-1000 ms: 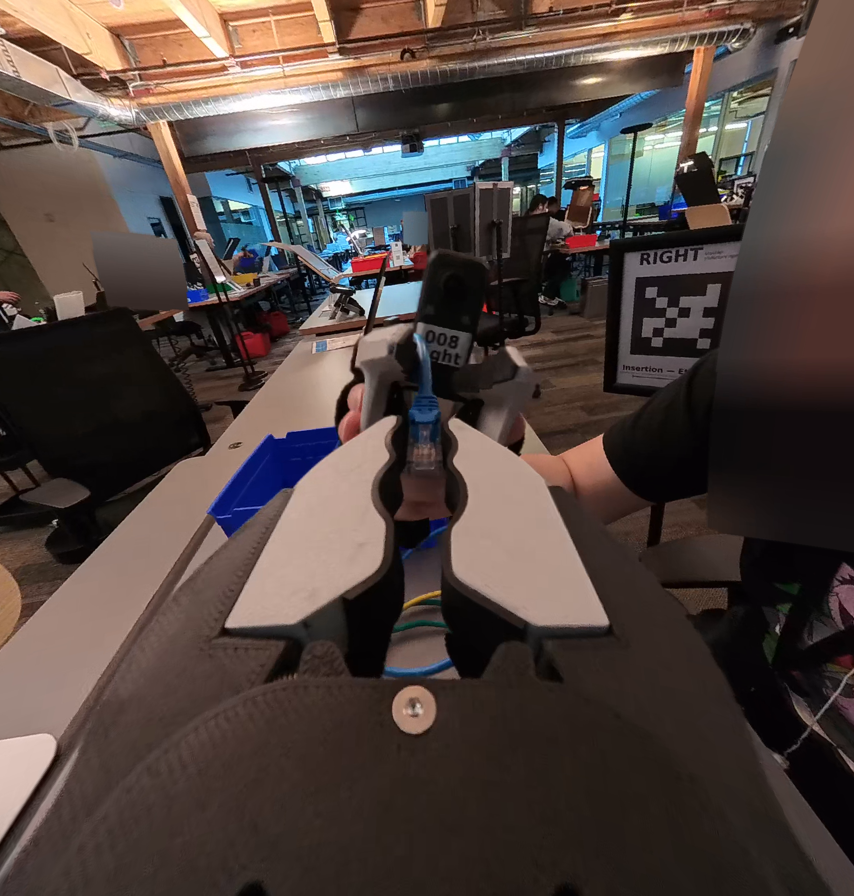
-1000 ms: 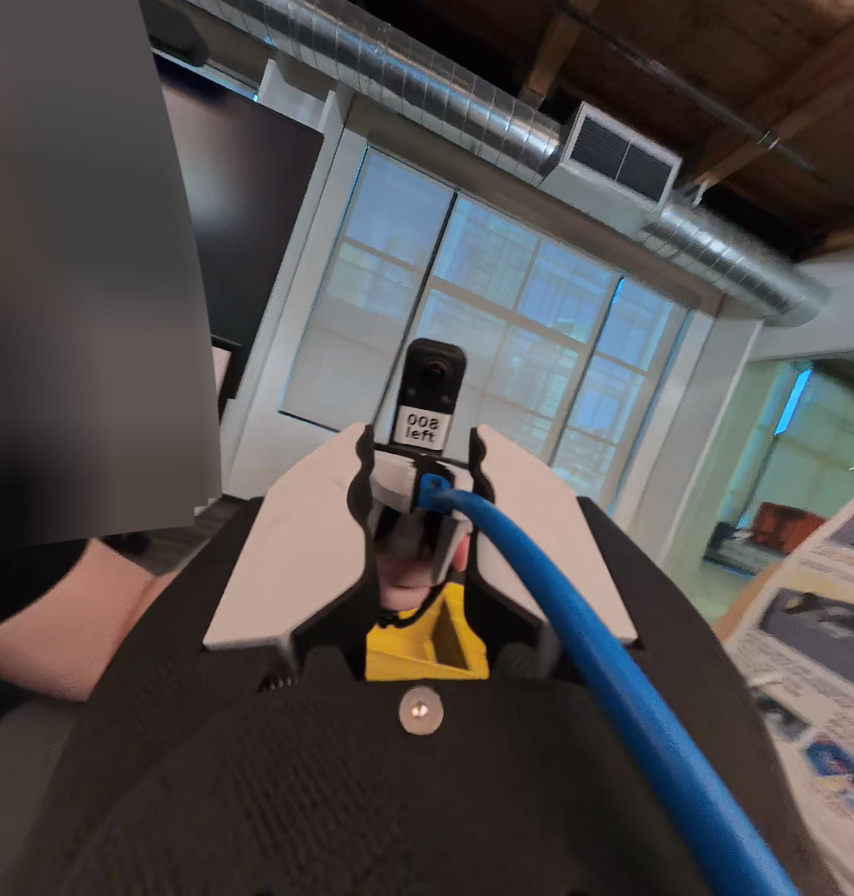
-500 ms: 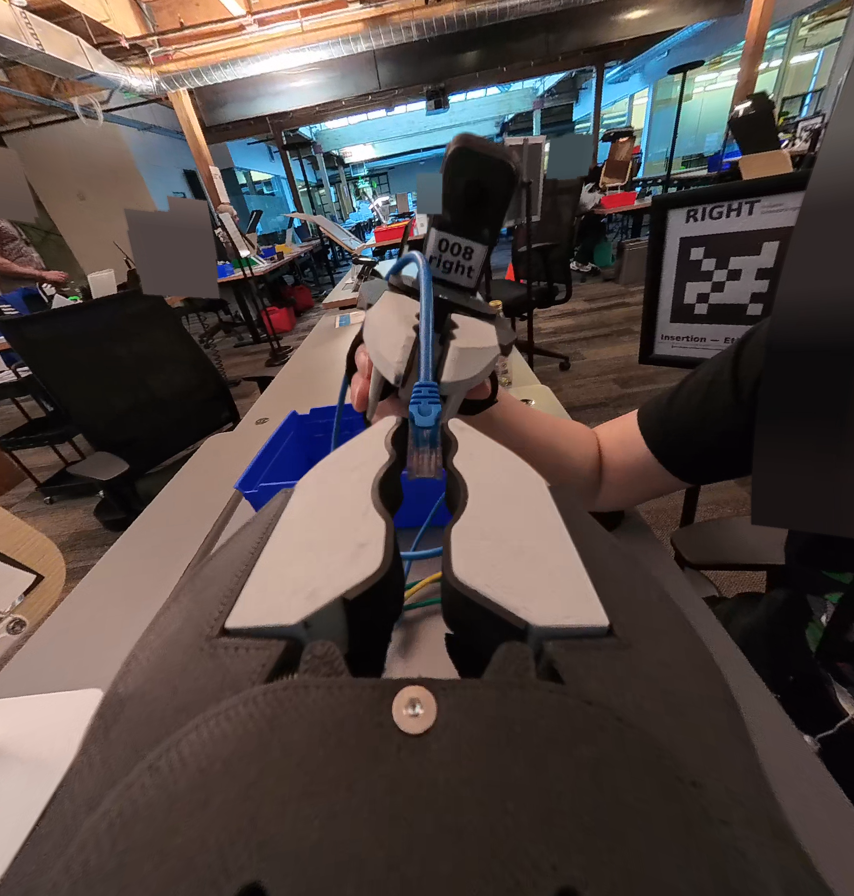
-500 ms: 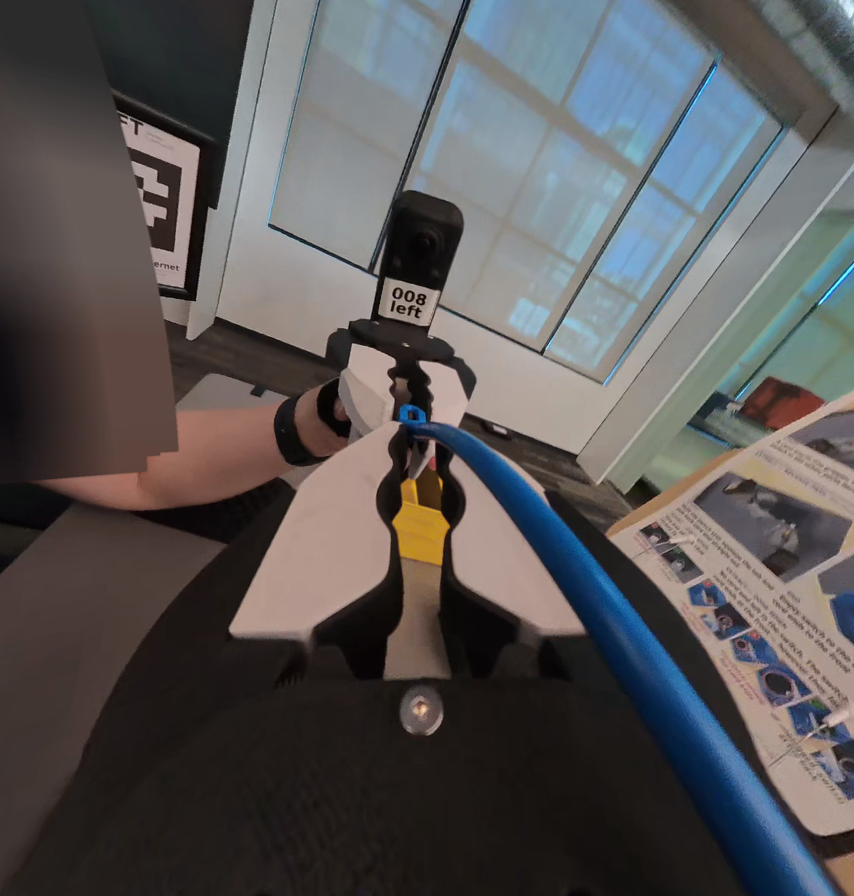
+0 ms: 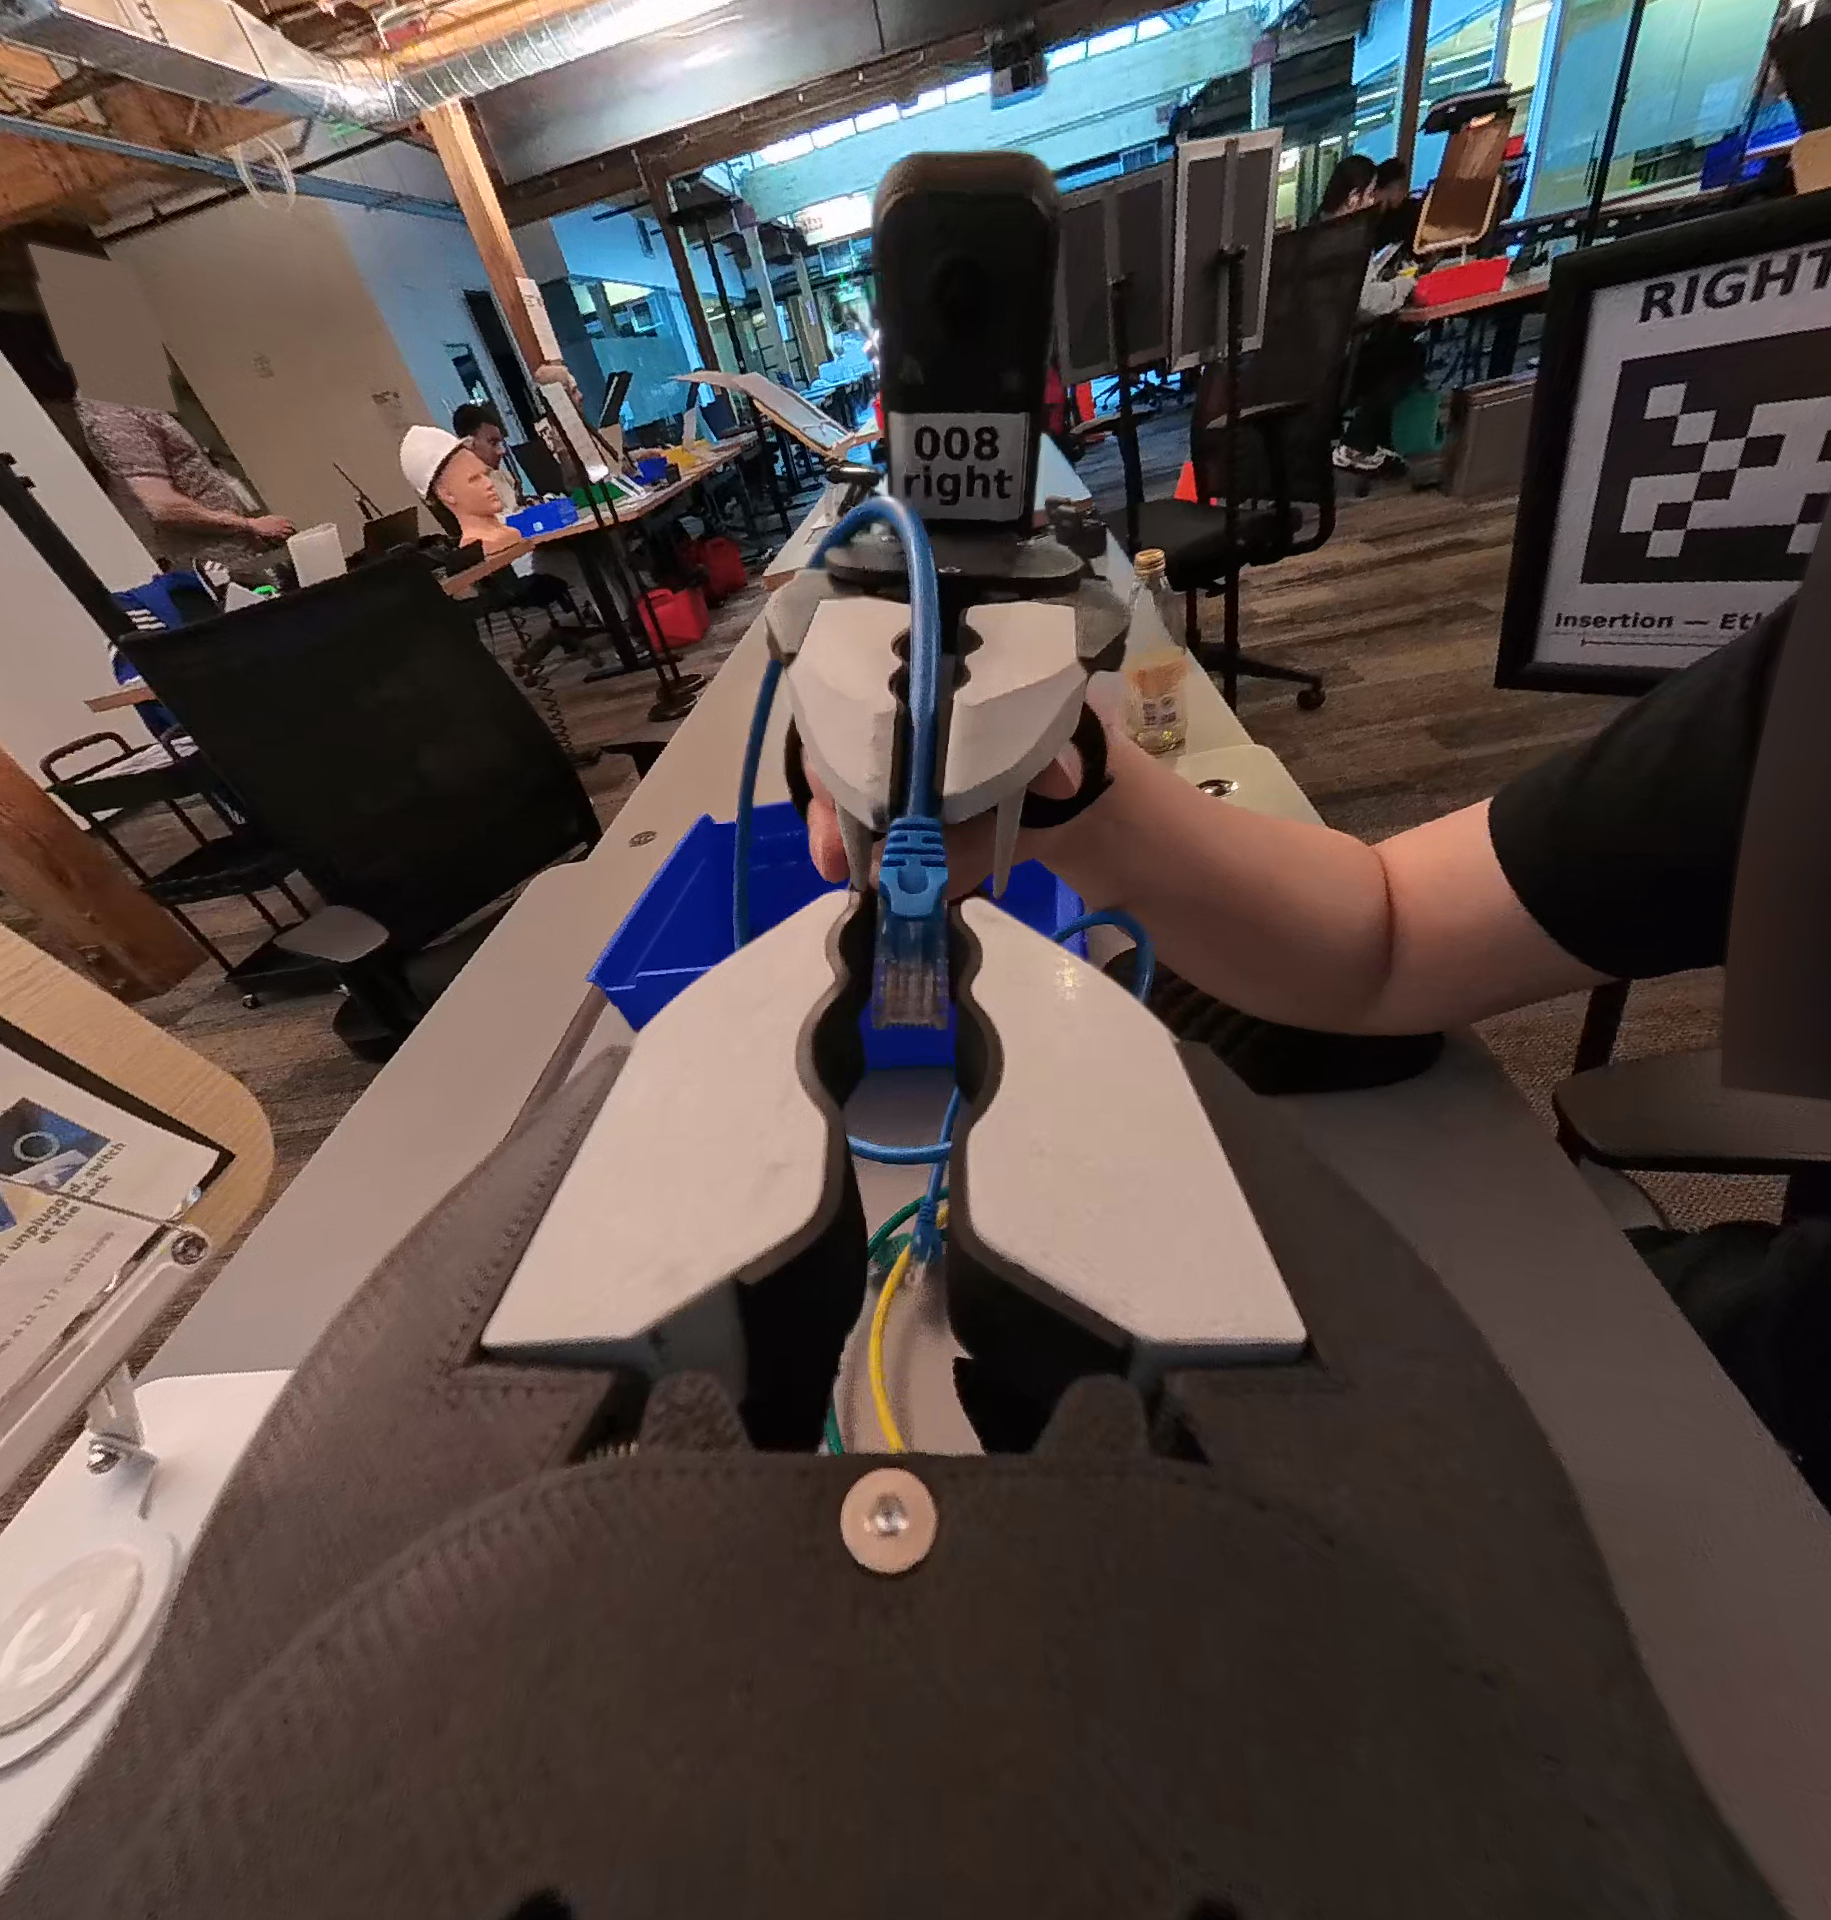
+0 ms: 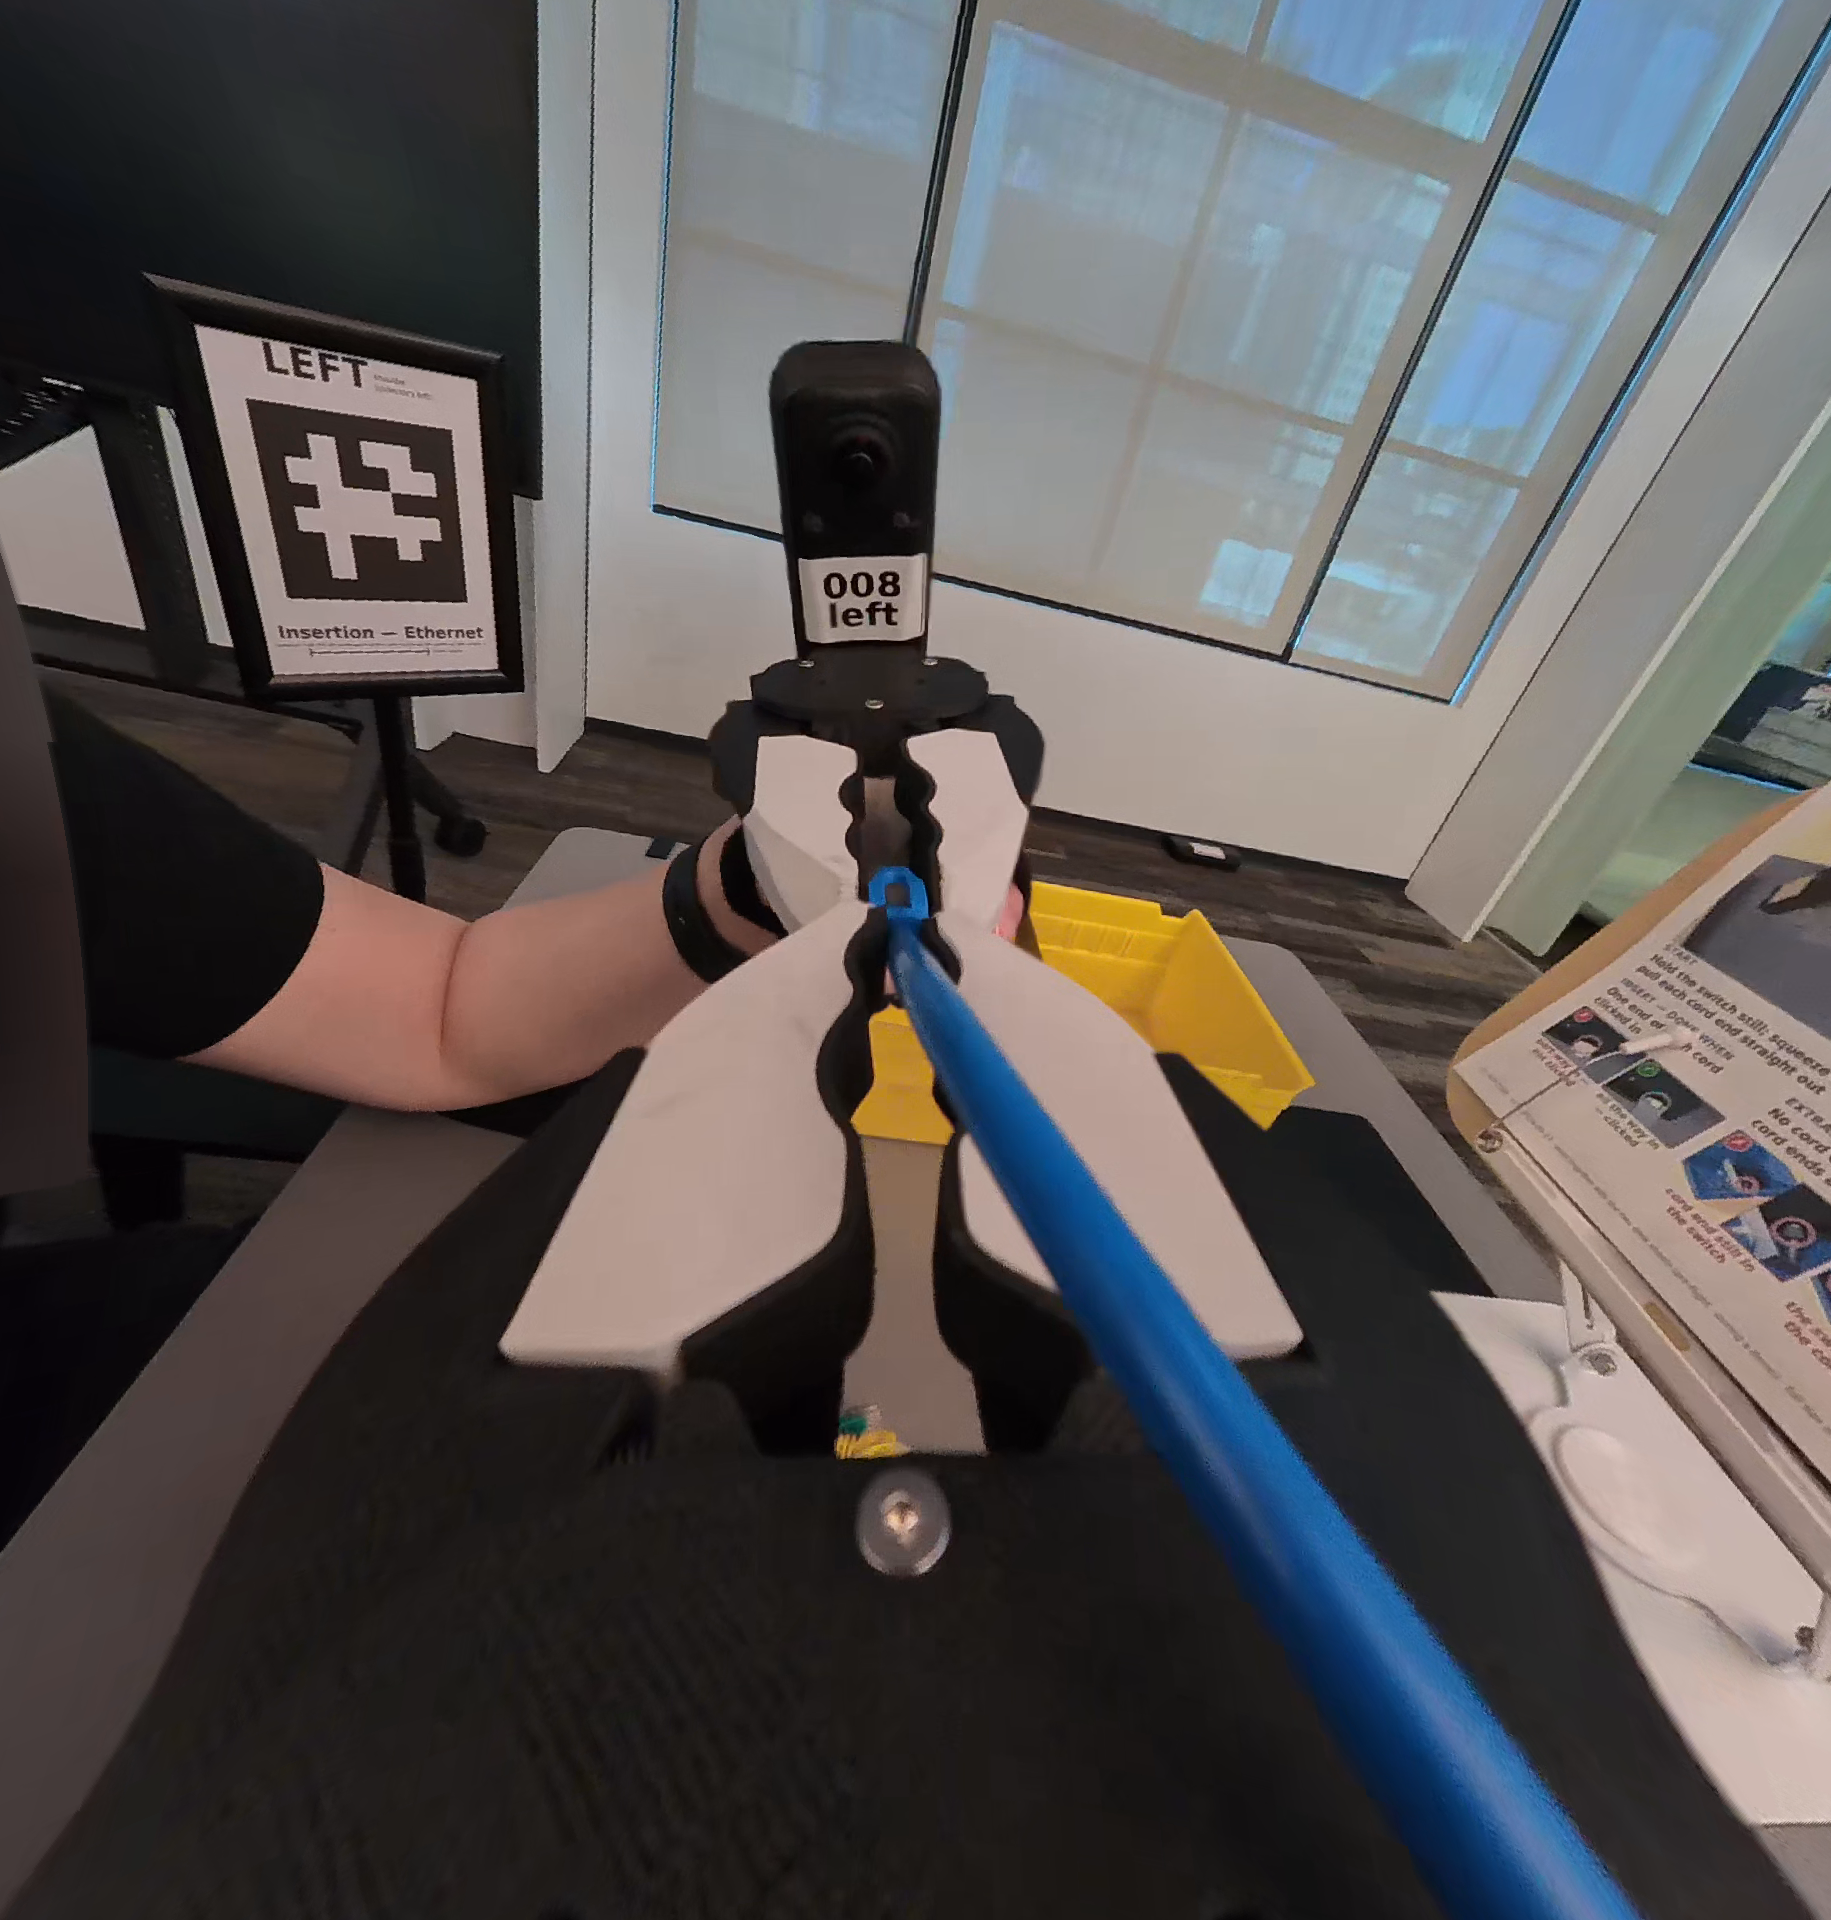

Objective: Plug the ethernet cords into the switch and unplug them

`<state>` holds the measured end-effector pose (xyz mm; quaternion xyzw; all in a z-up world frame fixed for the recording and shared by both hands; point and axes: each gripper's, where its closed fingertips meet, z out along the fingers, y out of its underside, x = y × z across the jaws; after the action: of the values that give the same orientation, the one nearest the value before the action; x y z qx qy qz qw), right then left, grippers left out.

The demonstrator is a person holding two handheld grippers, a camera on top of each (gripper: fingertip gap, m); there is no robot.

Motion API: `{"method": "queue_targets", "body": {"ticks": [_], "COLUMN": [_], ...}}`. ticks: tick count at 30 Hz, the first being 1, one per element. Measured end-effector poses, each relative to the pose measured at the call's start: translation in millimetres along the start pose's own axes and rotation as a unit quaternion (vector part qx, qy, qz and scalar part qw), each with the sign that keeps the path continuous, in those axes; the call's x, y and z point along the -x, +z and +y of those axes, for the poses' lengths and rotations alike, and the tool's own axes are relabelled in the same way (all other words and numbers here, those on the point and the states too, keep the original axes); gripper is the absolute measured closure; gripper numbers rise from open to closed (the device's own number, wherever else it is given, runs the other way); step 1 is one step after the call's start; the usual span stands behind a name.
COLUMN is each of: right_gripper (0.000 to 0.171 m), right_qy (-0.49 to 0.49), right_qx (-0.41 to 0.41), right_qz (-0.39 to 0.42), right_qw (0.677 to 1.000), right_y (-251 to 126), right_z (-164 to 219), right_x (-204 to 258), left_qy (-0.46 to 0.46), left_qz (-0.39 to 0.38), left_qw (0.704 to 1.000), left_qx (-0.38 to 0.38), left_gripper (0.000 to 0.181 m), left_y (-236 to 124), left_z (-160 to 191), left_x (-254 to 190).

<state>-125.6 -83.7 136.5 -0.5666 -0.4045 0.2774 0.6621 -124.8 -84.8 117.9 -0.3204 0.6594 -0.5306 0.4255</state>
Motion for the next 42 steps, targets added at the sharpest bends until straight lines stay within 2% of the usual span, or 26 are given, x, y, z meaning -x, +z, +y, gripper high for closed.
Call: {"method": "queue_targets", "body": {"ticks": [7,10,13,17,19,20,23,25,27,34,42], "right_gripper": [0.164,0.165,0.165,0.165,0.165,0.165,0.165,0.165,0.165,0.164,0.163], "right_qy": [-0.020,-0.098,-0.206,-0.312,-0.352,-0.369,-0.400,-0.408,-0.404,-0.376,-0.396], "right_qx": [0.015,-0.004,-0.015,-0.031,-0.031,-0.029,-0.017,-0.019,-0.024,0.010,0.057], "right_qz": [-0.006,0.023,0.069,0.142,0.169,0.178,0.192,0.196,0.190,0.217,0.226], "right_qw": [1.000,0.995,0.976,0.939,0.920,0.912,0.896,0.892,0.894,0.901,0.888], "right_y": [-2.0,-2.5,-2.9,-5.7,-5.8,-5.3,-2.5,-1.8,-1.7,-1.6,0.8], "right_z": [2.8,-4.1,-8.6,-15.7,-14.8,-13.2,-6.8,-5.3,-4.3,6.3,14.6], "right_x": [3.1,3.3,3.7,-1.0,-3.9,-5.1,-8.4,-9.1,-9.2,-26.3,-30.6], "left_qy": [0.004,-0.033,-0.103,-0.260,-0.304,-0.312,-0.303,-0.288,-0.283,-0.223,-0.233], "left_qz": [0.003,0.014,0.032,0.123,0.145,0.147,0.134,0.124,0.107,-0.007,-0.017], "left_qw": [1.000,0.999,0.992,0.949,0.929,0.923,0.926,0.931,0.935,0.966,0.966], "left_qx": [0.004,-0.027,-0.068,-0.127,-0.156,-0.168,-0.179,-0.187,-0.186,-0.134,-0.109], "left_gripper": [0.170,0.169,0.161,0.139,0.130,0.131,0.143,0.159,0.165,0.167,0.167], "left_y": [0.7,1.0,2.2,5.5,6.7,7.3,10.5,10.0,9.8,9.6,9.9], "left_z": [-0.2,-6.3,-8.9,-12.6,-14.8,-15.3,-14.7,-17.1,-16.8,-6.5,0.2], "left_x": [-2.7,-1.2,4.5,7.6,11.9,13.6,15.7,15.6,18.4,34.9,37.8]}}
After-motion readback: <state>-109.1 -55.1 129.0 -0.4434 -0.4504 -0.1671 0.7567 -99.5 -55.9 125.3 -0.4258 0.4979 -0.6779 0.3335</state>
